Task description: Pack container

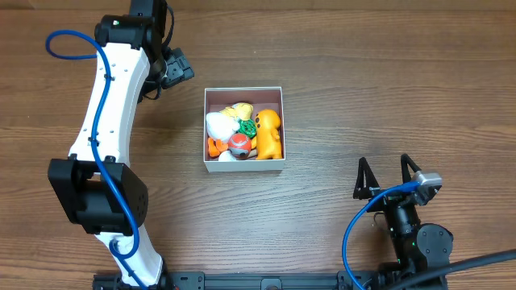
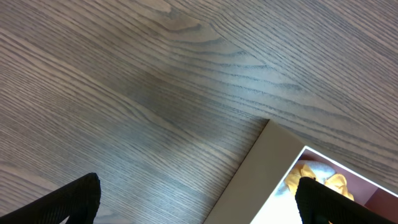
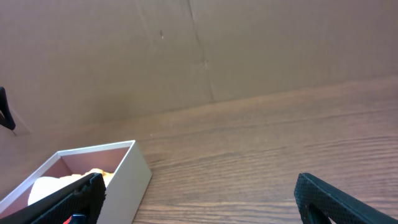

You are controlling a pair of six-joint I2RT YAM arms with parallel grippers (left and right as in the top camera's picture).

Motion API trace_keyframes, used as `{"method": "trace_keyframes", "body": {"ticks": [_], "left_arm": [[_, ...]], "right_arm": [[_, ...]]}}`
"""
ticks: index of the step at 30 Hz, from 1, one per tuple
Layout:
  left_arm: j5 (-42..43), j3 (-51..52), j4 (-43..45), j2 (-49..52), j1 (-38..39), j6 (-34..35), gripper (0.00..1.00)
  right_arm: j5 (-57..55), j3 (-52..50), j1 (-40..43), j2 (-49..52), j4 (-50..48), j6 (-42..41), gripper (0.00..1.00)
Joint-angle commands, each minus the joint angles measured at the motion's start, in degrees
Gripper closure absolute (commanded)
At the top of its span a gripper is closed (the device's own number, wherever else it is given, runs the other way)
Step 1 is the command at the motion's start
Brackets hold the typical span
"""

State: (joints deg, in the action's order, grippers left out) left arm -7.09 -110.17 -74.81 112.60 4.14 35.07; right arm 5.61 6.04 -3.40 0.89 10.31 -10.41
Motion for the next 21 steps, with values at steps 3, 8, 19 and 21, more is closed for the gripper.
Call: {"method": "trace_keyframes", "body": {"ticks": [3,8,19,21], "left_arm": [[0.1,-0.5,0.1,-1.4,0.0,1.1,0.00],[0.1,-0.5,0.1,-1.4,0.0,1.1,0.00],[0.1,-0.5,0.1,-1.4,0.0,1.1,0.00],[0.1,-0.5,0.1,-1.4,0.0,1.1,0.00]], "right_arm": [[0.5,-3.1,0.3,-0.7,-5.4,1.7,0.00],[0.5,-5.7,0.3,-0.7,-8.5,1.7,0.00],[0.6,-5.6,0.3,-0.7,-9.6,5.7,0.00],[0.5,-5.6,0.3,-0.7,-9.5,5.7,0.00]]}}
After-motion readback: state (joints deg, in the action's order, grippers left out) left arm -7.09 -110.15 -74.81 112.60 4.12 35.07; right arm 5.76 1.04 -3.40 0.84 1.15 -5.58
